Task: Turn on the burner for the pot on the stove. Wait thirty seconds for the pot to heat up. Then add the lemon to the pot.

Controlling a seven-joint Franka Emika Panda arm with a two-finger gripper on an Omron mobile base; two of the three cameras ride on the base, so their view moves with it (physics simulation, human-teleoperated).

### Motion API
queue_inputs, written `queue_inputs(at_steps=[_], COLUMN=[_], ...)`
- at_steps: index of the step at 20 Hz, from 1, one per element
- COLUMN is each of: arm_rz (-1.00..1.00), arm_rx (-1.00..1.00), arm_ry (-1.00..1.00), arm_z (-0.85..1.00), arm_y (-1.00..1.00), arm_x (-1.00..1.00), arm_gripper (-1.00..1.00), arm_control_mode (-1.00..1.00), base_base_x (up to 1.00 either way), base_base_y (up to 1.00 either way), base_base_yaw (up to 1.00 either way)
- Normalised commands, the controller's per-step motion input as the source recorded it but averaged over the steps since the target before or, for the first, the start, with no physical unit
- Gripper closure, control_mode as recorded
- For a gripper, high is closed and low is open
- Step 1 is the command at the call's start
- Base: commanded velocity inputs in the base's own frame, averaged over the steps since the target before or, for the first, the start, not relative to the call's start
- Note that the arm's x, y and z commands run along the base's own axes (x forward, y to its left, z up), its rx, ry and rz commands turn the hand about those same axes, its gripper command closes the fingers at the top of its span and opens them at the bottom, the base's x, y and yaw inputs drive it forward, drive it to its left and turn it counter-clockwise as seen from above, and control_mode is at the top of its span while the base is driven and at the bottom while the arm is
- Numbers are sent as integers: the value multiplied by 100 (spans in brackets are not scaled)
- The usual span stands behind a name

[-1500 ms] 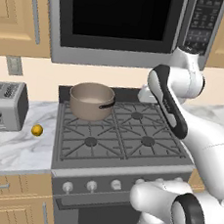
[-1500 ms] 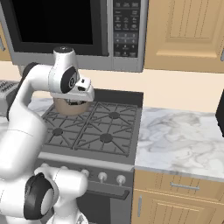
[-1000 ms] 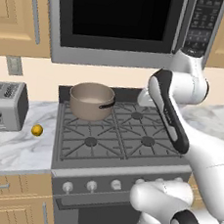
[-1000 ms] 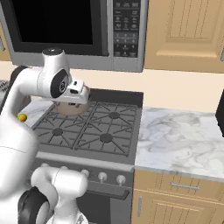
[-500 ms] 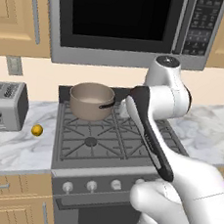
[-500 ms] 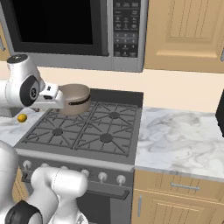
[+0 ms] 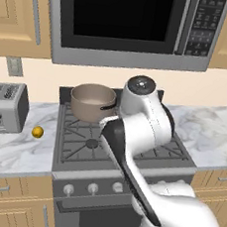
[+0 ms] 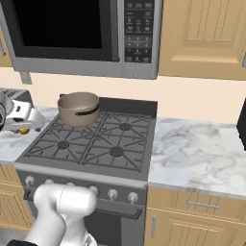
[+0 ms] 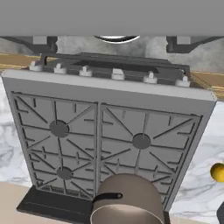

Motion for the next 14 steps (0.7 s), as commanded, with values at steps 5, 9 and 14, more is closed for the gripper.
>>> queue_inputs(at_steps=[5,9,14], arm_rz=[0,0,0], arm_rx=[-4,-2,-1], arm_ry=[-33,-39,-40], arm_z=[-35,-32,-29], arm_y=[38,33,27], arm_x=[-59,-55,-49], arm_gripper=[-100,-100,-100], arm_control_mode=[-100,-100,-100], base_base_x=[0,0,0], base_base_y=[0,0,0], base_base_yaw=[0,0,0])
